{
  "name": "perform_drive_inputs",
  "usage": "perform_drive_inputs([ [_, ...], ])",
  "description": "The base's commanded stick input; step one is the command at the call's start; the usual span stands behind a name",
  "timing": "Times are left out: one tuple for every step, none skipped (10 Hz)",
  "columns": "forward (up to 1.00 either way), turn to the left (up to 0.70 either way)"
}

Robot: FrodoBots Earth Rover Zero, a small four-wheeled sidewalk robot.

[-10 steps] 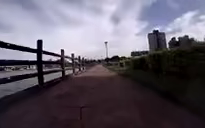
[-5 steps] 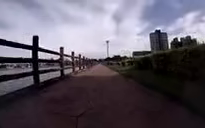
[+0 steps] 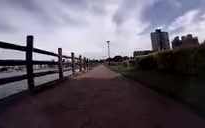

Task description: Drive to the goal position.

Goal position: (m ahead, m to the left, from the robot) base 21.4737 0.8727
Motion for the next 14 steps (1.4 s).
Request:
perform_drive_inputs([
  [0.7, 0.16],
  [0.7, 0.11],
  [0.7, 0.11],
  [0.7, 0.11],
  [0.7, 0.11],
  [0.7, 0.0],
  [0.7, -0.2],
  [0.7, -0.14],
  [0.7, -0.01],
  [0.7, 0.11],
  [0.7, 0.11],
  [0.7, 0.11],
  [0.7, 0.11],
  [0.7, 0.11],
])
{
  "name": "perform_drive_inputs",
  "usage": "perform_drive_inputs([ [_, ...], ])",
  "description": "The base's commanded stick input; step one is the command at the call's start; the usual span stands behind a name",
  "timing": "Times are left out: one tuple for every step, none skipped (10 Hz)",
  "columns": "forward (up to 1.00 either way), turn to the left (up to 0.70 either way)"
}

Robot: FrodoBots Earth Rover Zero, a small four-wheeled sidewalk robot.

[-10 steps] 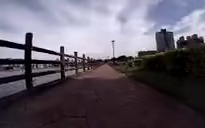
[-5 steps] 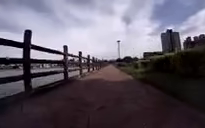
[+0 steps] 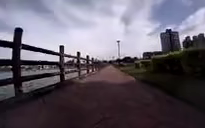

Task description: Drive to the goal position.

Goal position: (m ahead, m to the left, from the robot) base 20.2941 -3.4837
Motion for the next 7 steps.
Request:
perform_drive_inputs([
  [0.7, 0.11],
  [0.7, 0.11],
  [0.7, 0.11],
  [0.7, 0.11],
  [0.7, 0.11],
  [0.7, 0.11],
  [0.7, 0.08],
])
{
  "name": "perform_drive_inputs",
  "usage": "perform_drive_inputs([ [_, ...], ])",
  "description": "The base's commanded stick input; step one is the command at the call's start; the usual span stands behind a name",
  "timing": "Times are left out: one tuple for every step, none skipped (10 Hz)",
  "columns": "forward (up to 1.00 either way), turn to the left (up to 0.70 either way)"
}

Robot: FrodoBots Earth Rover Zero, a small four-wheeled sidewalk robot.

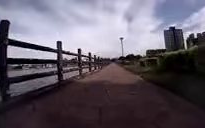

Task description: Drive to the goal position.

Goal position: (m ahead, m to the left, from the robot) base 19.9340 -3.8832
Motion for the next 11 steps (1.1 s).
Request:
perform_drive_inputs([
  [0.7, -0.04],
  [0.7, -0.17],
  [0.7, -0.24],
  [0.7, -0.24],
  [0.7, -0.23],
  [0.7, 0.0],
  [0.7, 0.11],
  [0.7, 0.11],
  [0.7, 0.11],
  [0.7, 0.11],
  [0.7, 0.11],
])
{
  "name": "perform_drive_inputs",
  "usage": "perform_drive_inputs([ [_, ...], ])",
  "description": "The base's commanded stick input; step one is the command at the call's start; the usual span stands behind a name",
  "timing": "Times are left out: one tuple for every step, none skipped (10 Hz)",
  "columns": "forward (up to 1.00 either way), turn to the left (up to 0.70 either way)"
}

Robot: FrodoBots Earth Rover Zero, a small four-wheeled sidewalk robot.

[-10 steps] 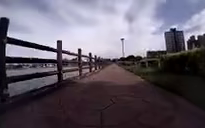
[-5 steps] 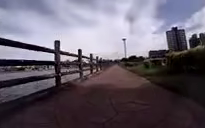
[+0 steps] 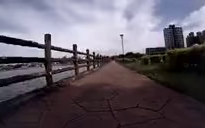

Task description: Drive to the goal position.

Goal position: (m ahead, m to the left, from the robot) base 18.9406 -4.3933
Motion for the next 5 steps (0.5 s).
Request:
perform_drive_inputs([
  [0.7, 0.11],
  [0.7, 0.11],
  [0.7, 0.11],
  [0.7, 0.01],
  [0.7, -0.24],
])
